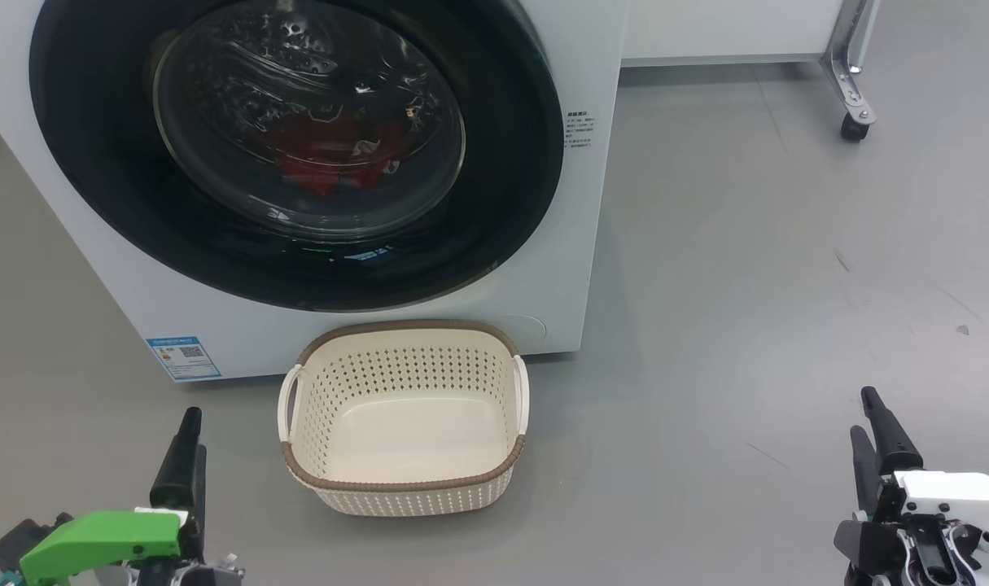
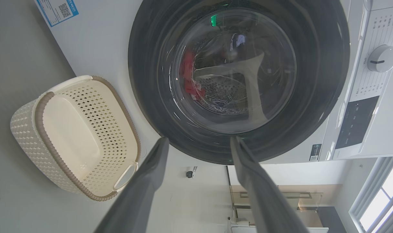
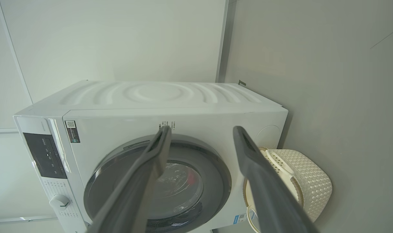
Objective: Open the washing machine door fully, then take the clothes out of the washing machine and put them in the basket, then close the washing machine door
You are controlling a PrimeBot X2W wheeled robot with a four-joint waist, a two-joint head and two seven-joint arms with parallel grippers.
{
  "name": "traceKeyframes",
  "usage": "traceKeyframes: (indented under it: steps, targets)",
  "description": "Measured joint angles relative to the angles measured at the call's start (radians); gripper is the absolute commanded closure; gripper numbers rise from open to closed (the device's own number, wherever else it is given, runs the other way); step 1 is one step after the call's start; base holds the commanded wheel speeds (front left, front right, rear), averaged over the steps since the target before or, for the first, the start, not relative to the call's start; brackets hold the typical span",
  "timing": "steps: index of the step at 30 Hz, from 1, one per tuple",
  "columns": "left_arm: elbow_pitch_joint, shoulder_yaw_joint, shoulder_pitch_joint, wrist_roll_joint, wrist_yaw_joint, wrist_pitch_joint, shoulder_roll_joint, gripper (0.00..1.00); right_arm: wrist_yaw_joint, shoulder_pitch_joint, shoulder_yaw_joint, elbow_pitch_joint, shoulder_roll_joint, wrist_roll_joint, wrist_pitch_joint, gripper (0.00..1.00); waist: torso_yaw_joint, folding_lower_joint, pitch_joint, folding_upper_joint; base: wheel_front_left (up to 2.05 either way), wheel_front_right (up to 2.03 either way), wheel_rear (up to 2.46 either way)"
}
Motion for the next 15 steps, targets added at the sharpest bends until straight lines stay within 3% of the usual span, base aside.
traceKeyframes:
  steps: [15]
  targets:
    - [-0.021,-0.069,-0.002,0.093,0.000,-0.052,0.024,0.00,0.000,0.012,0.031,-0.026,-0.043,-0.117,-0.053,0.00,-0.001,0.0000,-0.001,0.0000,0.00,0.00,0.00]
